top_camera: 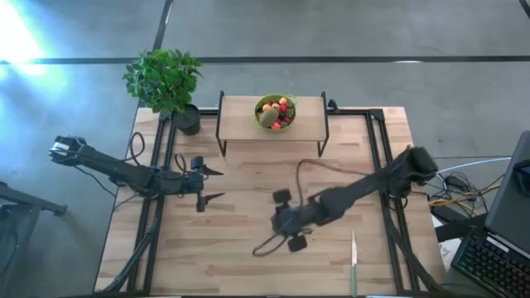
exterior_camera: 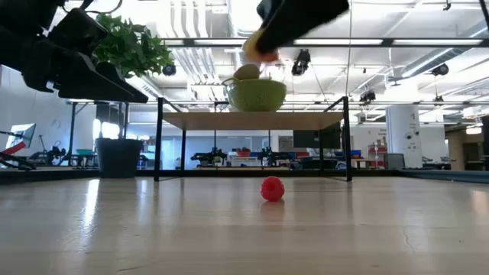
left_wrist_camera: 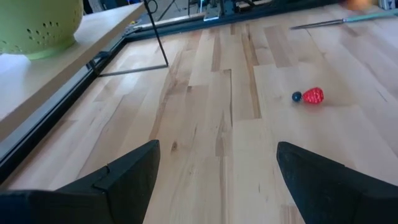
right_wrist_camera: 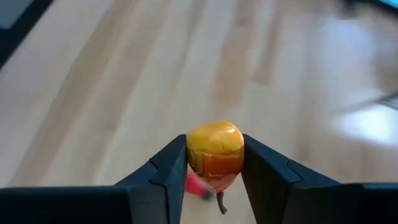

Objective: Pick & Place Fruit
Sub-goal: Put the yellow peach into the green strainer bowl on the shelf

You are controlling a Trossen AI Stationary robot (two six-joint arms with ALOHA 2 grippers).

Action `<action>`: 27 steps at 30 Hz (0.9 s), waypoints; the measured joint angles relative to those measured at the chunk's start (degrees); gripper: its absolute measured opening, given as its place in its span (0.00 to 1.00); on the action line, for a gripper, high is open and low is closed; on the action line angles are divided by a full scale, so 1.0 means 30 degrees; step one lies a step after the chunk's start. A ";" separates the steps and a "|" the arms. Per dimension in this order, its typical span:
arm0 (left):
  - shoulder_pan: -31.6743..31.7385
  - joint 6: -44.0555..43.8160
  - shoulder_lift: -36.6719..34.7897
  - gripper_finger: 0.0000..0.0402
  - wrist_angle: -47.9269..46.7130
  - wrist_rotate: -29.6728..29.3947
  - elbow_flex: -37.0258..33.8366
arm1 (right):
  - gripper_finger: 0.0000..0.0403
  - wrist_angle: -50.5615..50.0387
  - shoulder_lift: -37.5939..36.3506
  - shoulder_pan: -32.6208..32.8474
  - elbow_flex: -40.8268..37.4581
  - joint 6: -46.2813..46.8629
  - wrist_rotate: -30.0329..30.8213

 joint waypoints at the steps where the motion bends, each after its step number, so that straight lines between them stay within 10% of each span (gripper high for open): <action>1: 0.0000 -0.0003 0.0010 0.82 -0.0002 0.0000 0.0003 | 0.33 -0.0351 -0.0551 -0.0218 -0.0014 -0.0044 0.0253; 13: -0.0008 -0.0054 0.0120 0.82 -0.0242 0.0000 0.0007 | 0.31 -0.1178 -0.5985 -0.5856 -0.0184 -0.1393 0.0759; 27: 0.0002 -0.0054 0.0120 0.82 -0.0249 0.0000 0.0007 | 0.31 0.0978 -0.5901 -1.4128 -0.0218 -0.0394 -0.1455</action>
